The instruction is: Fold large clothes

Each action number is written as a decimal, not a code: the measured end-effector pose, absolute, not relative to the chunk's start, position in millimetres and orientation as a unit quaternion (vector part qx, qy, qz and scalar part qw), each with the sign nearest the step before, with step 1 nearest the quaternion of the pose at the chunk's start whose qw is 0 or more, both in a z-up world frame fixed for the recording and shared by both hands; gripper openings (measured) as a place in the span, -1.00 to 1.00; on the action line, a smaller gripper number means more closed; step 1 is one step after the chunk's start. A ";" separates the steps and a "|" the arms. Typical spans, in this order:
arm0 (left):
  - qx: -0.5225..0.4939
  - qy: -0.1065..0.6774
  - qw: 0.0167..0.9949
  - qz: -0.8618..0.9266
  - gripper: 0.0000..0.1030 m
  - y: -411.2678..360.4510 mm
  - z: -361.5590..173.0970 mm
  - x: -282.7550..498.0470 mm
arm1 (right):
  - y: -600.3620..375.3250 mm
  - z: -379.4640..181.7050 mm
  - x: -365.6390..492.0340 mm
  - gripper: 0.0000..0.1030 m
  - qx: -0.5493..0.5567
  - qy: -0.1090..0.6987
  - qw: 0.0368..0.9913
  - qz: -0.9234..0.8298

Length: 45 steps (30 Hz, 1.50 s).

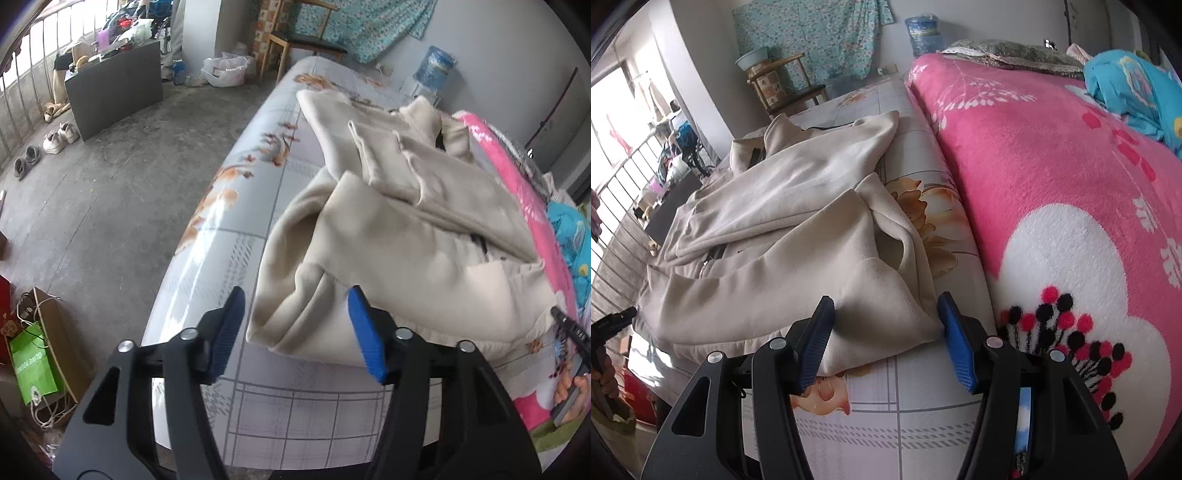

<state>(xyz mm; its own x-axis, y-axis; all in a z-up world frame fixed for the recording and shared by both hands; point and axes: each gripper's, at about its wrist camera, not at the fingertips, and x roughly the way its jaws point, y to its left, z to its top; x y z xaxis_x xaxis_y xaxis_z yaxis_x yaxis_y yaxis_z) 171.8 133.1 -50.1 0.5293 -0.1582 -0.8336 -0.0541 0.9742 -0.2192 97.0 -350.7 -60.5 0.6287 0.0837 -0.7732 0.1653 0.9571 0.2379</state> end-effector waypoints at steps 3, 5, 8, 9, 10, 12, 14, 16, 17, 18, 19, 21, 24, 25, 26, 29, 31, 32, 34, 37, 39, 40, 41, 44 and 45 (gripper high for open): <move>-0.098 0.489 0.866 -0.020 0.09 128.1 -56.6 172.7 | -351.5 -60.0 97.4 0.11 0.148 0.432 0.889 -0.024; -0.092 0.489 0.867 -0.016 0.09 125.2 -56.9 173.4 | -351.6 -60.0 97.2 0.11 0.149 0.431 0.889 -0.024; -0.091 0.489 0.867 -0.013 0.09 123.8 -57.0 175.6 | -351.9 -59.8 97.4 0.11 0.149 0.431 0.890 -0.024; -0.091 0.490 0.867 -0.013 0.09 123.5 -57.1 176.3 | -351.9 -59.7 97.4 0.11 0.148 0.431 0.890 -0.024; -0.091 0.490 0.867 -0.012 0.09 123.0 -57.6 176.5 | -351.9 -59.9 97.5 0.11 0.148 0.432 0.889 -0.024; -0.090 0.490 0.867 -0.012 0.09 122.4 -57.6 176.6 | -352.0 -59.9 97.5 0.11 0.149 0.432 0.889 -0.023; -0.090 0.490 0.867 -0.011 0.09 122.5 -57.8 176.8 | -352.4 -60.0 97.4 0.13 0.151 0.431 0.889 -0.022; -0.090 0.489 0.867 -0.011 0.09 122.4 -57.3 176.7 | -351.9 -59.9 97.5 0.15 0.153 0.431 0.889 -0.021; -0.089 0.489 0.867 -0.011 0.09 122.3 -57.3 177.0 | -350.8 -59.9 97.8 0.17 0.151 0.431 0.889 -0.021; -0.088 0.489 0.868 -0.011 0.09 122.4 -57.9 177.2 | -349.7 -59.9 98.1 0.18 0.149 0.431 0.890 -0.022; -0.088 0.489 0.868 -0.010 0.09 122.7 -58.4 177.0 | -349.2 -60.1 98.1 0.20 0.148 0.431 0.890 -0.022; -0.086 0.489 0.868 -0.009 0.09 122.8 -59.0 178.6 | -347.1 -60.2 98.3 0.21 0.142 0.432 0.890 -0.024; -0.085 0.489 0.868 -0.008 0.09 122.4 -59.3 178.4 | -345.7 -60.4 98.1 0.22 0.140 0.431 0.891 -0.025; -0.082 0.488 0.869 -0.007 0.09 122.5 -59.5 178.9 | -345.7 -60.7 97.9 0.22 0.140 0.431 0.891 -0.025; -0.080 0.488 0.869 -0.006 0.09 122.1 -59.6 179.1 | -345.8 -60.7 97.9 0.22 0.140 0.431 0.891 -0.025; -0.076 0.487 0.870 -0.004 0.09 120.5 -60.0 179.0 | -345.2 -60.8 97.9 0.23 0.139 0.430 0.891 -0.027; -0.075 0.485 0.871 -0.002 0.09 119.0 -59.9 177.9 | -343.8 -61.1 97.6 0.23 0.136 0.430 0.892 -0.029; -0.073 0.485 0.872 -0.001 0.09 119.0 -60.1 177.8 | -343.1 -61.1 97.8 0.23 0.134 0.429 0.893 -0.031; -0.069 0.482 0.873 0.001 0.09 118.2 -60.1 176.8 | -341.0 -61.1 97.7 0.23 0.126 0.429 0.894 -0.035; -0.058 0.479 0.876 0.006 0.08 115.1 -60.2 175.7 | -336.0 -61.4 97.4 0.23 0.112 0.429 0.895 -0.043; -0.052 0.476 0.878 0.007 0.04 113.4 -60.2 174.9 | -335.2 -61.5 97.3 0.23 0.109 0.428 0.896 -0.046; -0.051 0.475 0.879 0.005 -0.03 112.9 -60.1 174.5 | -335.1 -61.5 97.2 0.23 0.108 0.428 0.896 -0.047; -0.048 0.474 0.879 0.005 -0.06 112.2 -59.9 174.1 | -334.7 -61.5 97.0 0.22 0.106 0.428 0.896 -0.048; -0.035 0.470 0.882 0.009 -0.16 108.2 -59.8 173.4 | -332.3 -61.9 97.1 0.10 0.092 0.431 0.896 -0.057; -0.031 0.468 0.883 0.010 -0.20 107.2 -59.8 172.9 | -330.7 -62.1 97.2 0.07 0.086 0.433 0.895 -0.059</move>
